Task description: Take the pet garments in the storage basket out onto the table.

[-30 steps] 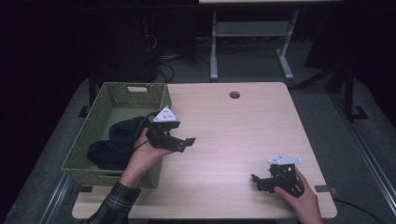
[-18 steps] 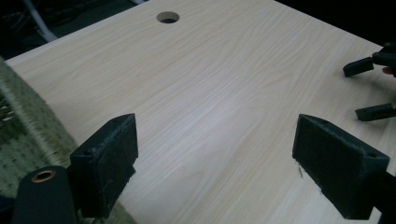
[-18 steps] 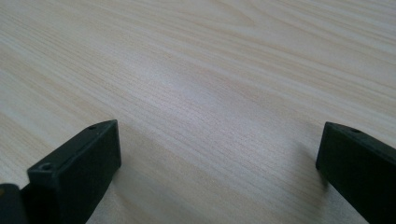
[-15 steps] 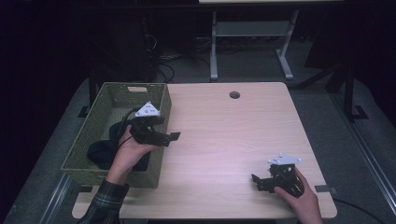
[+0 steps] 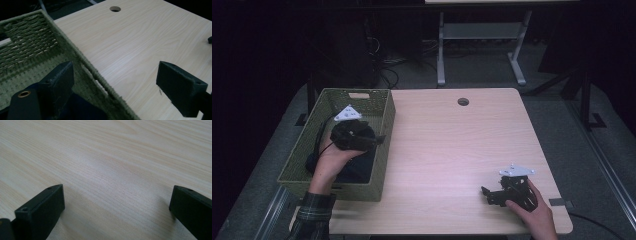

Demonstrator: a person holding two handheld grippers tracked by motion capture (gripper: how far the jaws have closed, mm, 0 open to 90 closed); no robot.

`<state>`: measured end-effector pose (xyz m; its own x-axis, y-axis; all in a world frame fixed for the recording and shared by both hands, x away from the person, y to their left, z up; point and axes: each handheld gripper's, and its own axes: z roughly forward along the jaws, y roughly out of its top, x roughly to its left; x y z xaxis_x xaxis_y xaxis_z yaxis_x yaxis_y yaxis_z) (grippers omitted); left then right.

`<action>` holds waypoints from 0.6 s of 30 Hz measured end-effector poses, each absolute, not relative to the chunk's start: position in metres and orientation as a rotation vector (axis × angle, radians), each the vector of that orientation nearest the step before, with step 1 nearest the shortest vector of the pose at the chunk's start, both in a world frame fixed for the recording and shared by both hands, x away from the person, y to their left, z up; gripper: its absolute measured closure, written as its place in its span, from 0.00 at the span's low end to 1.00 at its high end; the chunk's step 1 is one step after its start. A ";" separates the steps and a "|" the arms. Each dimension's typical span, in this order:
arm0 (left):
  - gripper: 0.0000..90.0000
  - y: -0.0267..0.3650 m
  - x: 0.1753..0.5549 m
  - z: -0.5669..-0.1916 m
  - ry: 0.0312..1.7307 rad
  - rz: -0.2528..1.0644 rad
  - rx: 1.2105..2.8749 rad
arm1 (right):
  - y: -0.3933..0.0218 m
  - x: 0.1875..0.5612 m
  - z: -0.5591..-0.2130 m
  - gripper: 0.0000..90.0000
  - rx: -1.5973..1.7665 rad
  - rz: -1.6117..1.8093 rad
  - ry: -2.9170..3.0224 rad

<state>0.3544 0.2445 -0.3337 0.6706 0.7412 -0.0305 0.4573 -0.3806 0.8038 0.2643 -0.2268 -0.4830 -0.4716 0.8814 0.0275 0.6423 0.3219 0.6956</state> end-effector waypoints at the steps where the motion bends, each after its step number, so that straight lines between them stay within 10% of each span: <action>1: 0.16 0.251 0.356 -0.334 0.935 0.439 2.046 | -0.227 0.264 -0.483 0.00 1.357 0.927 2.237; 18: 0.16 0.294 0.365 -0.348 1.080 0.484 2.028 | -0.227 0.264 -0.483 0.00 1.356 0.928 2.236</action>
